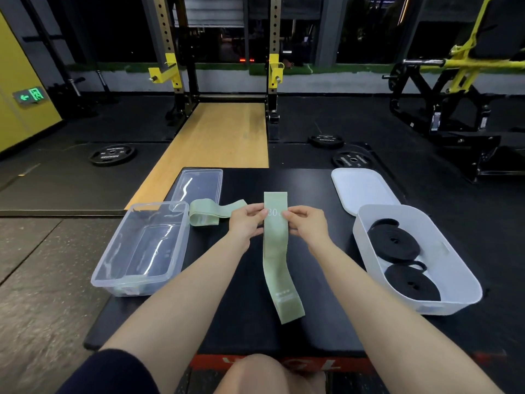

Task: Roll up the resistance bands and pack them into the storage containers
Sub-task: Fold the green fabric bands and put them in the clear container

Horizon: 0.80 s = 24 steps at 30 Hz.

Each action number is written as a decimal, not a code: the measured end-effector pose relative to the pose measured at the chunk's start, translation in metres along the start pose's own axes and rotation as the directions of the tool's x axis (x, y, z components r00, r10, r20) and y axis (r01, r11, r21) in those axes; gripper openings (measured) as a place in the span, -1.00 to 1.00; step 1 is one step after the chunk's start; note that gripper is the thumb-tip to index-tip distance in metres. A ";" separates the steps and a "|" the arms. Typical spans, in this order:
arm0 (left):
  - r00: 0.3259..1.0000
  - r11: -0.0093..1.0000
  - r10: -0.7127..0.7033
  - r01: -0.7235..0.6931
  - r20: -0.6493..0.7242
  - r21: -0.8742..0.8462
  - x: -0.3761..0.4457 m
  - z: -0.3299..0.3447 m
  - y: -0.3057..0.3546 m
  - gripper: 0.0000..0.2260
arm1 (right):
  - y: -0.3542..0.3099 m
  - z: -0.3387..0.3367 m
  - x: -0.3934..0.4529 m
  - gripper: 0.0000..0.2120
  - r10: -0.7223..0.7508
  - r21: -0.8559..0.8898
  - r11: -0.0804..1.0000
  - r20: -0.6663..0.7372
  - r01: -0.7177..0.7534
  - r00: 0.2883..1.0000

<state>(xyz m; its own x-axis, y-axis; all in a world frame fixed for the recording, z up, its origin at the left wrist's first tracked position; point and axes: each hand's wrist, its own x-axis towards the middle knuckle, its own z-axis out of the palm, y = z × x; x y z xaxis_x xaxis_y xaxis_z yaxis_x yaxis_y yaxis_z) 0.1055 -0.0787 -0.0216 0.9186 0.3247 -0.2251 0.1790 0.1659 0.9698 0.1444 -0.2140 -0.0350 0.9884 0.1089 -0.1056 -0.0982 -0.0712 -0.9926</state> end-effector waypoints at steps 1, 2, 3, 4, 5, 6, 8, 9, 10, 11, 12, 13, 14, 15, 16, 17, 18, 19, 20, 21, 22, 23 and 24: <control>1.000 1.000 -0.005 0.005 -0.003 0.001 0.008 0.001 -0.004 -0.78 | 0.005 0.001 0.007 -0.94 0.006 -0.005 1.000 -0.006 -0.006 1.000; 1.000 1.000 -0.010 0.010 -0.007 0.004 0.016 0.002 -0.007 -0.78 | 0.009 0.002 0.013 -0.95 0.012 -0.014 1.000 -0.012 -0.012 1.000; 1.000 1.000 -0.013 0.013 -0.010 0.011 0.024 0.004 -0.011 -0.78 | 0.013 0.002 0.020 -0.95 0.016 -0.025 1.000 -0.019 -0.017 1.000; 1.000 1.000 -0.016 0.016 -0.013 0.022 0.032 0.005 -0.015 -0.78 | 0.017 0.003 0.026 -0.95 0.022 -0.040 0.999 -0.030 -0.023 0.999; 1.000 0.999 -0.017 0.017 -0.015 0.033 0.040 0.007 -0.019 -0.78 | 0.020 0.004 0.033 -0.94 0.027 -0.054 0.998 -0.042 -0.029 0.999; 1.000 0.999 -0.019 0.020 -0.016 0.043 0.048 0.009 -0.023 -0.78 | 0.024 0.004 0.040 -0.94 0.031 -0.067 0.997 -0.053 -0.034 0.998; 0.999 0.998 -0.027 0.029 -0.028 0.063 0.064 0.012 -0.030 -0.78 | 0.031 0.006 0.053 -0.94 0.040 -0.082 0.996 -0.070 -0.046 0.997; 0.999 0.996 -0.029 0.032 -0.041 0.077 0.071 0.013 -0.033 -0.79 | 0.035 0.007 0.059 -0.94 0.044 -0.089 0.995 -0.077 -0.051 0.996; 0.998 0.995 -0.028 0.032 -0.052 0.092 0.078 0.014 -0.035 -0.80 | 0.038 0.008 0.065 -0.95 0.046 -0.096 0.994 -0.081 -0.053 0.996; 0.998 0.994 -0.026 0.032 -0.060 0.100 0.084 0.014 -0.038 -0.81 | 0.042 0.010 0.071 -0.95 0.046 -0.101 0.993 -0.083 -0.055 0.995; 0.998 0.994 -0.025 0.031 -0.065 0.103 0.089 0.014 -0.040 -0.81 | 0.044 0.011 0.076 -0.95 0.047 -0.103 0.993 -0.083 -0.055 0.995; 0.997 0.994 -0.025 0.032 -0.069 0.103 0.094 0.014 -0.043 -0.82 | 0.047 0.013 0.080 -0.95 0.047 -0.106 0.993 -0.081 -0.055 0.996; 0.997 0.994 -0.025 0.033 -0.073 0.107 0.098 0.013 -0.045 -0.82 | 0.050 0.015 0.084 -0.96 0.046 -0.116 0.992 -0.079 -0.055 0.996; 0.997 0.993 -0.026 0.034 -0.078 0.113 0.102 0.012 -0.047 -0.82 | 0.053 0.017 0.088 -0.96 0.046 -0.130 0.990 -0.077 -0.056 0.996; 0.996 0.992 -0.025 0.035 -0.085 0.125 0.105 0.010 -0.050 -0.82 | 0.056 0.018 0.091 -0.97 0.047 -0.147 0.987 -0.077 -0.058 0.996; 0.996 0.989 -0.022 0.035 -0.092 0.141 0.109 0.009 -0.052 -0.82 | 0.060 0.020 0.094 -0.97 0.045 -0.170 0.984 -0.079 -0.058 0.996; 0.995 0.986 -0.016 0.032 -0.095 0.163 0.111 0.008 -0.055 -0.82 | 0.063 0.021 0.096 -0.98 0.040 -0.198 0.979 -0.082 -0.055 0.996; 0.995 0.981 -0.009 0.027 -0.095 0.191 0.113 0.007 -0.057 -0.82 | 0.066 0.023 0.098 -0.98 0.031 -0.231 0.972 -0.086 -0.051 0.996; 0.996 0.975 0.001 0.020 -0.093 0.221 0.115 0.005 -0.059 -0.81 | 0.068 0.023 0.099 -0.97 0.022 -0.264 0.963 -0.087 -0.044 0.996; 0.996 0.969 0.010 0.011 -0.085 0.245 0.116 0.005 -0.061 -0.80 | 0.071 0.024 0.101 -0.97 0.018 -0.294 0.955 -0.085 -0.042 0.996; 0.997 0.964 0.019 0.003 -0.077 0.267 0.118 0.004 -0.063 -0.78 | 0.073 0.024 0.101 -0.95 0.016 -0.318 0.947 -0.079 -0.041 0.997; 0.997 0.958 0.024 -0.003 -0.071 0.287 0.119 0.003 -0.065 -0.76 | 0.074 0.024 0.101 -0.91 0.018 -0.339 0.940 -0.071 -0.041 0.997; 0.997 0.951 0.026 -0.002 -0.072 0.311 0.118 0.003 -0.066 -0.73 | 0.074 0.024 0.100 -0.86 0.019 -0.354 0.935 -0.064 -0.041 0.998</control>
<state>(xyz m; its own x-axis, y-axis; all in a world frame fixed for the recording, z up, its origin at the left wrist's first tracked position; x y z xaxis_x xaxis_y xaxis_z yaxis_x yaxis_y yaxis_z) 0.2033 -0.0536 -0.1122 0.8950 0.3955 -0.2063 0.2777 -0.1321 0.9515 0.2336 -0.1843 -0.1206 0.9918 0.0436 -0.1204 -0.0910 -0.4215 -0.9023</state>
